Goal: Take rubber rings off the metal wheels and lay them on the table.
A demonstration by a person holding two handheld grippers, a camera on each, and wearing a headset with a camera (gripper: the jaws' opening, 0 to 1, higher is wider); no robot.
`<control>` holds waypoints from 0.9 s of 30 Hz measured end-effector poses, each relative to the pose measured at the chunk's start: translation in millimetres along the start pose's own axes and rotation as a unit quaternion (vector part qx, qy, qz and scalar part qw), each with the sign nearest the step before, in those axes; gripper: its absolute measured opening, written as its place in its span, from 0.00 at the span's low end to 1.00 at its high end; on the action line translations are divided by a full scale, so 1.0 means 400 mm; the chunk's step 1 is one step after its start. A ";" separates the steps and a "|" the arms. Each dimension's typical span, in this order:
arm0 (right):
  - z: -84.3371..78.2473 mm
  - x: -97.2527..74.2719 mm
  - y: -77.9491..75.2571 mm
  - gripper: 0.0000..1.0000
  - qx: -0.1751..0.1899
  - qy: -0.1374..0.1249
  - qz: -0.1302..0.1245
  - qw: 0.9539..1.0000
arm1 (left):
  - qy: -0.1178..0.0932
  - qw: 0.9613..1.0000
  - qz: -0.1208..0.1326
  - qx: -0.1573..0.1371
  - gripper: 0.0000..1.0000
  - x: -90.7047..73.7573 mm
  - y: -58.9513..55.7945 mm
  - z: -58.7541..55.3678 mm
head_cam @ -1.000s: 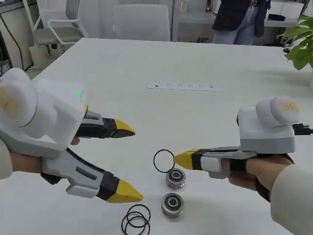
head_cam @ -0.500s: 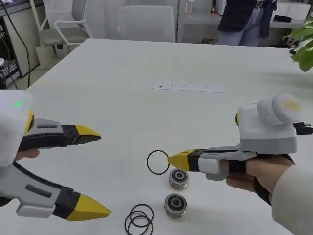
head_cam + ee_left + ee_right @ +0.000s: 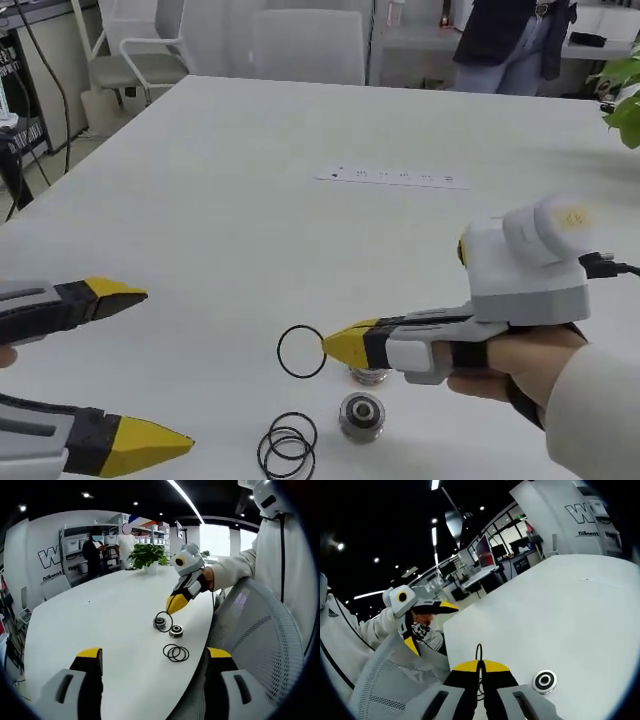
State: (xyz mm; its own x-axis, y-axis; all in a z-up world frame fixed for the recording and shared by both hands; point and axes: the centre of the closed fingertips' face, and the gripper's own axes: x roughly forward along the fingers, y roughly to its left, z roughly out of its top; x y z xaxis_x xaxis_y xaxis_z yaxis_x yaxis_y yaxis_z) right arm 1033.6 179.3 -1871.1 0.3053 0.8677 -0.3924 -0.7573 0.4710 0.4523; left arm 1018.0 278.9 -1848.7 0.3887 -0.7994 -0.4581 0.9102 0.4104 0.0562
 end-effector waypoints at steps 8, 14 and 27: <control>-0.058 0.035 0.034 0.00 -0.014 0.047 0.027 0.998 | 0.003 1.000 0.011 -0.014 0.82 -0.009 -0.014 -0.017; -0.116 0.056 0.042 0.00 -0.024 0.090 0.037 0.995 | 0.002 1.000 0.020 -0.021 0.82 -0.012 -0.014 -0.024; -0.198 0.050 0.020 0.00 -0.005 0.161 0.038 0.986 | 0.000 0.999 0.024 -0.033 0.81 -0.012 -0.020 -0.032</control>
State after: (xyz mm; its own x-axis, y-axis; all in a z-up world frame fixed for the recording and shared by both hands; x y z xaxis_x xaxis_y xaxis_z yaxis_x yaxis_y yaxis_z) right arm 988.1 187.7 -1938.9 0.0491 0.8041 -0.5925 -0.7775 0.4031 0.4826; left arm 1007.0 285.1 -1858.1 0.4322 -0.7777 -0.4565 0.8786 0.4771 0.0190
